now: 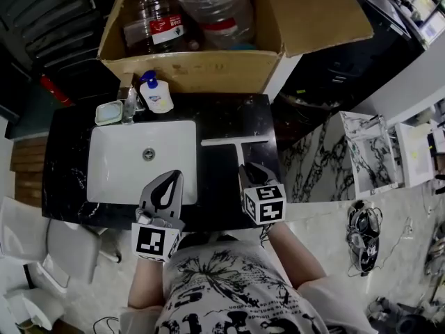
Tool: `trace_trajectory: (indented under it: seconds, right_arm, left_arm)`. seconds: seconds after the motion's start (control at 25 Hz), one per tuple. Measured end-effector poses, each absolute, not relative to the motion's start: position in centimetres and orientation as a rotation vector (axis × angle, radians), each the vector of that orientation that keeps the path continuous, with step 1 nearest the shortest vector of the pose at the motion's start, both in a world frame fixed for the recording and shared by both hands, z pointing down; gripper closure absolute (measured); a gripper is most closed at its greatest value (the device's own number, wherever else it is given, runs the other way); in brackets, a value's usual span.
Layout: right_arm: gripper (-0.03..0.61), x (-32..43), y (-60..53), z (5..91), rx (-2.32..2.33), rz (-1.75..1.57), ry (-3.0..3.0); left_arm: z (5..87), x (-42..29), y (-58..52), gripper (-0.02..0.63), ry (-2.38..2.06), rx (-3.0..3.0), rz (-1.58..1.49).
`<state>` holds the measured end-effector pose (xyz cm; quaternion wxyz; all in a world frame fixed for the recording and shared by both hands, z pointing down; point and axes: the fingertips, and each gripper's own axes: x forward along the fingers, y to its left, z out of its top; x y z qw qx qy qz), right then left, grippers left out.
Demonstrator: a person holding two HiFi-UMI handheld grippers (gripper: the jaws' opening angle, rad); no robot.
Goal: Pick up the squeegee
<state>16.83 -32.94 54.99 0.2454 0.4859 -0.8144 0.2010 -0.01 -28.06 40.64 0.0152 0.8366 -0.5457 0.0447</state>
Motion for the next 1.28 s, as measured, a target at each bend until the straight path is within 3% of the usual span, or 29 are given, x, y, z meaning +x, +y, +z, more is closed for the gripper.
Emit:
trace_trajectory:
  seconds: [0.24,0.4,0.68,1.0,1.28]
  right_arm:
    - [0.445,16.6,-35.5,58.9,1.284,0.681,-2.135]
    - [0.43,16.3,-36.5,60.2,1.276,0.681,-2.065]
    - [0.431,16.5,-37.6,62.1,1.289,0.688,-1.939]
    - [0.494,16.3,-37.9,63.0,1.331,0.745,-1.881]
    - [0.506,16.5,-37.9,63.1,1.371,0.743,-1.859]
  left_arm:
    - [43.4,-0.3,-28.7,0.601,-1.662,2.538,0.239]
    - [44.3,-0.6,-29.3,0.601,-1.641,2.529,0.247]
    - [45.6,-1.0,-30.1,0.601,-1.593,2.528,0.267]
    - [46.4,-2.0,-30.6,0.601,-1.565,2.512,0.265]
    - [46.3,-2.1,-30.3,0.601,-1.544,2.527,0.264]
